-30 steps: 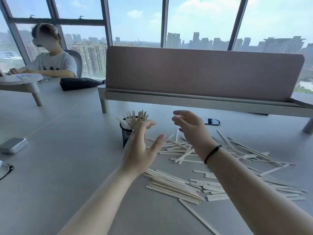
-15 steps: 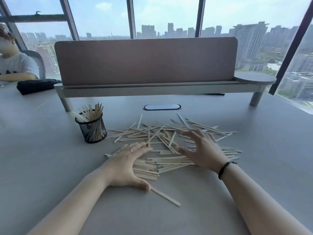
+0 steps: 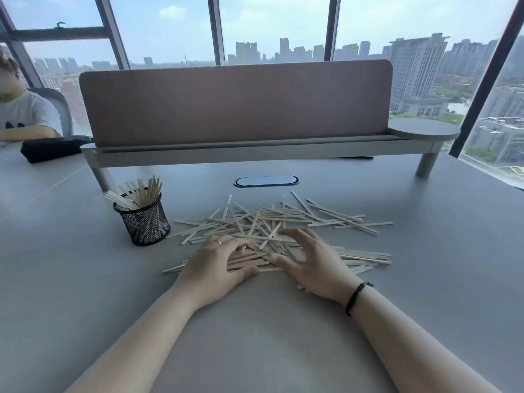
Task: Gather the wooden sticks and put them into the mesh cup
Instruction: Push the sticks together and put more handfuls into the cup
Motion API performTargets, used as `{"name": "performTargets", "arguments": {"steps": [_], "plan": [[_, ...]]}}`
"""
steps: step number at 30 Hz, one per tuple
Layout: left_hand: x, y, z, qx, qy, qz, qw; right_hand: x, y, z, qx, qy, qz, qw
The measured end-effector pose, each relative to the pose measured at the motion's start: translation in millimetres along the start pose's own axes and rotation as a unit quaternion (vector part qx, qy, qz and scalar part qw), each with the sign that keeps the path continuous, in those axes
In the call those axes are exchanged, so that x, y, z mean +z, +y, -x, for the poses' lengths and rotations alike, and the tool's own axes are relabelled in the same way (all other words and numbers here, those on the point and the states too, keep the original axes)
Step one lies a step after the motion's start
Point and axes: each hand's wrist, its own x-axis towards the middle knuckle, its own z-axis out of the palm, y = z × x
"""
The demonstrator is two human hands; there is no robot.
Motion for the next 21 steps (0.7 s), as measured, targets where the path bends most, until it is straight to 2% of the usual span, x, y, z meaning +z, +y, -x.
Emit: {"name": "performTargets", "arguments": {"steps": [1, 3, 5, 6, 8, 10, 14, 18, 21], "plan": [[0, -1, 1, 0.008, 0.012, -0.004, 1.000, -4, 1, -2, -0.007, 0.022, -0.003, 1.000], [-2, -8, 3, 0.007, 0.032, -0.034, 0.999, -16, 13, -12, -0.002, 0.114, 0.027, 0.993], [-7, -15, 4, -0.023, 0.029, -0.072, 0.997, -32, 39, -24, 0.049, 0.189, 0.084, 0.977], [-10, -17, 3, -0.043, 0.015, -0.083, 0.996, -40, 55, -29, 0.092, 0.193, 0.115, 0.970], [-14, -19, 2, -0.075, -0.021, -0.081, 0.994, -48, 78, -35, 0.183, 0.142, 0.137, 0.963], [-16, -17, 1, -0.088, -0.053, -0.069, 0.992, -46, 84, -39, 0.206, 0.079, 0.155, 0.963], [-18, -12, 0, -0.074, -0.072, -0.073, 0.992, -24, 54, -42, 0.116, 0.043, 0.153, 0.980], [-17, -12, 0, -0.072, -0.050, -0.031, 0.996, -5, 25, -34, 0.030, 0.016, 0.116, 0.993], [-14, -14, 3, -0.057, -0.041, 0.008, 0.997, -10, 16, -24, 0.014, -0.011, 0.124, 0.992]]}}
